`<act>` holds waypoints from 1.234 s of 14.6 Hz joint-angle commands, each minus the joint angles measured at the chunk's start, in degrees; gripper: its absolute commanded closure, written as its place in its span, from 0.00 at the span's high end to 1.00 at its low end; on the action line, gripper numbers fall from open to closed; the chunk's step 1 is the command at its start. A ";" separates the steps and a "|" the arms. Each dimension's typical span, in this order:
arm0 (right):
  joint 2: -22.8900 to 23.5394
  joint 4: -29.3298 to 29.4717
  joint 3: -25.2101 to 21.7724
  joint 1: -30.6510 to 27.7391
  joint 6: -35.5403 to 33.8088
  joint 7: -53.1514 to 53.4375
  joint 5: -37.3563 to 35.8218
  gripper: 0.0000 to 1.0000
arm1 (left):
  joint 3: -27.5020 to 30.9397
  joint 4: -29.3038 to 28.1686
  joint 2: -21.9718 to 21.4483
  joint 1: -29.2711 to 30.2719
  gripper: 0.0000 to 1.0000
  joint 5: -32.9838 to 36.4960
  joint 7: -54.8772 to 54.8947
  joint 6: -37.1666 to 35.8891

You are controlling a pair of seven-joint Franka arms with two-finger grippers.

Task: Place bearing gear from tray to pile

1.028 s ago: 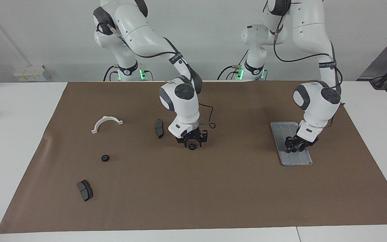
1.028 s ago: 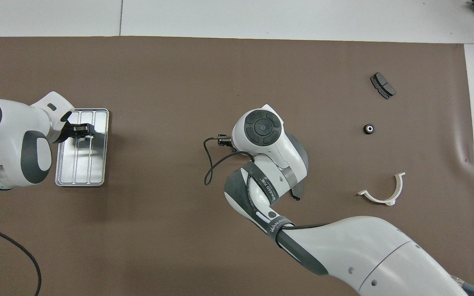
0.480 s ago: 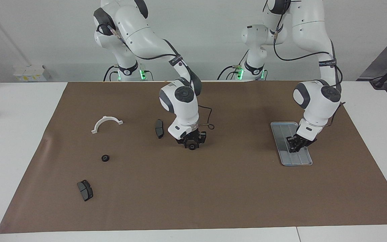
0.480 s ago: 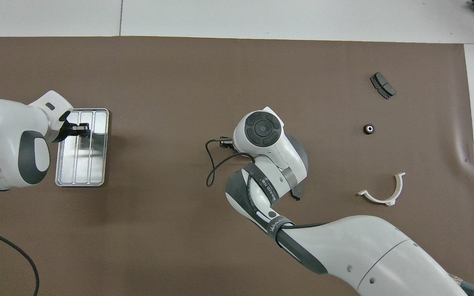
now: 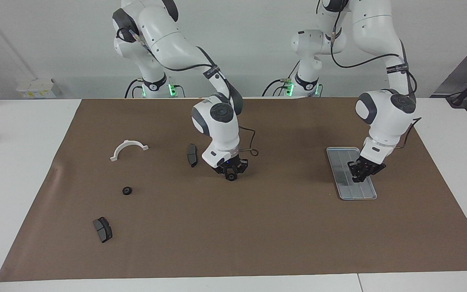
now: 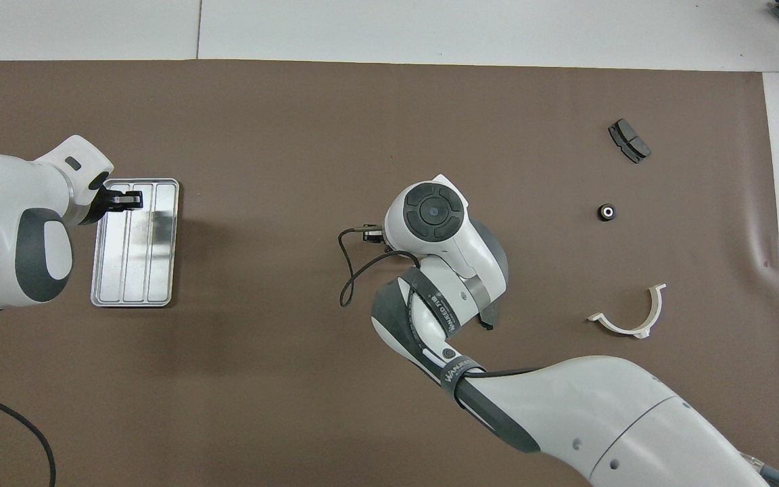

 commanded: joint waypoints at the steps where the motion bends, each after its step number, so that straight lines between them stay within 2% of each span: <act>1: 0.19 -1.22 0.14 -0.42 2.01 -0.01 -0.35 0.20 | 0.38 0.82 -1.31 -0.85 0.00 -0.27 0.44 -2.02; 3: 0.19 -0.78 0.14 -0.95 1.31 -0.19 -0.44 0.16 | 0.47 2.48 -2.27 -1.90 0.00 -0.27 0.35 -4.72; 5: 0.10 0.36 0.05 -1.74 0.17 -2.72 -0.44 0.14 | 0.38 6.61 -1.75 -2.08 0.00 -0.27 0.35 -9.29; 9: -0.25 2.99 -0.21 -6.74 -5.19 -11.86 -0.70 0.11 | 0.73 7.59 -1.40 -8.57 0.00 -0.09 -4.47 -9.49; 11: -0.33 3.35 -0.12 -9.90 -7.39 -16.52 -2.10 0.11 | 0.90 7.50 -1.23 -14.79 0.00 0.00 -10.85 -9.58; 14: -0.77 2.04 -0.21 -13.33 -8.28 -22.33 -5.44 0.11 | 0.56 9.60 2.02 -25.16 0.00 9.63 -29.38 -8.52; 15: -0.78 1.77 -0.21 -14.82 -8.36 -24.17 -5.71 0.11 | 0.73 10.05 3.94 -29.29 0.00 10.53 -33.80 -8.17; 18: -1.39 1.77 -0.12 -19.57 -8.98 -32.94 -6.24 0.11 | 0.47 11.98 7.56 -35.38 0.00 10.10 -37.70 -3.17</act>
